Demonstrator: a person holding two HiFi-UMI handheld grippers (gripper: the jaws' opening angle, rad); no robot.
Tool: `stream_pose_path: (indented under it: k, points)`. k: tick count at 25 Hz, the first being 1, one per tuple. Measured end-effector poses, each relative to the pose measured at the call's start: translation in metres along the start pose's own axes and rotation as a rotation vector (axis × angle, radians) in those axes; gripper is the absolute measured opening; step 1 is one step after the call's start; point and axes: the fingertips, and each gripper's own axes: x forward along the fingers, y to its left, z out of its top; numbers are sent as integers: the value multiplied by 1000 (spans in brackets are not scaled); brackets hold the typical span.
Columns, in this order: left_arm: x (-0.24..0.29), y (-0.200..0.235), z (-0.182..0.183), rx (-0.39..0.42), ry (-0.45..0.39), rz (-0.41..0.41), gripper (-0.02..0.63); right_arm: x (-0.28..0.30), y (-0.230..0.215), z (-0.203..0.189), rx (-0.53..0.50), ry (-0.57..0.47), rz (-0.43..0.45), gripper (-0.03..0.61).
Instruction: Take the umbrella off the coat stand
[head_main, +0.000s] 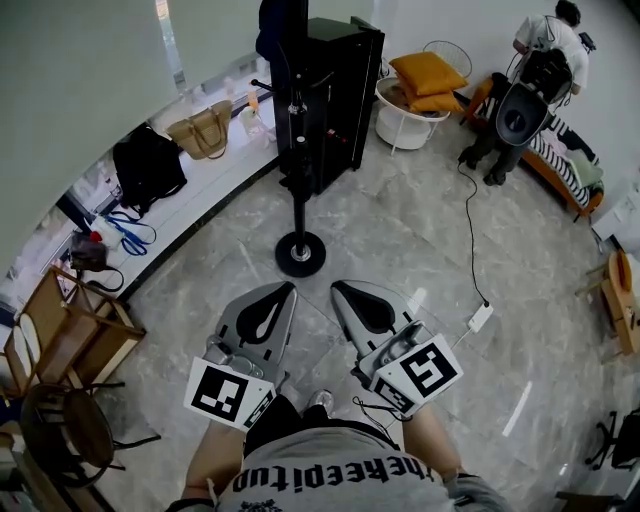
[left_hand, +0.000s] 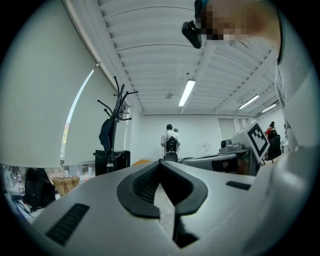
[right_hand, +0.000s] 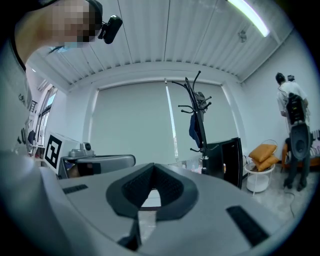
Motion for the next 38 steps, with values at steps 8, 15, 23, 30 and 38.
stream_pose_path:
  k: [8,15,23,30,38]
  points:
    - [12,6,-7,2,26,8,15,10,-11,-9,40,3,11,12]
    - [24,31,-10,-35,20,-9,15,31,-22,-10,31,13,-18,12]
    - [46,65,-8,-35,24,-66,15,64,-38,-3,22,20,-76,12]
    - [69,95,-10,-33,32,-125,15,98,-55,-3,26,19,-127,12]
    - [88,135,-16,-34,43,-169,15,139,-69,-6,43,14,-174,12]
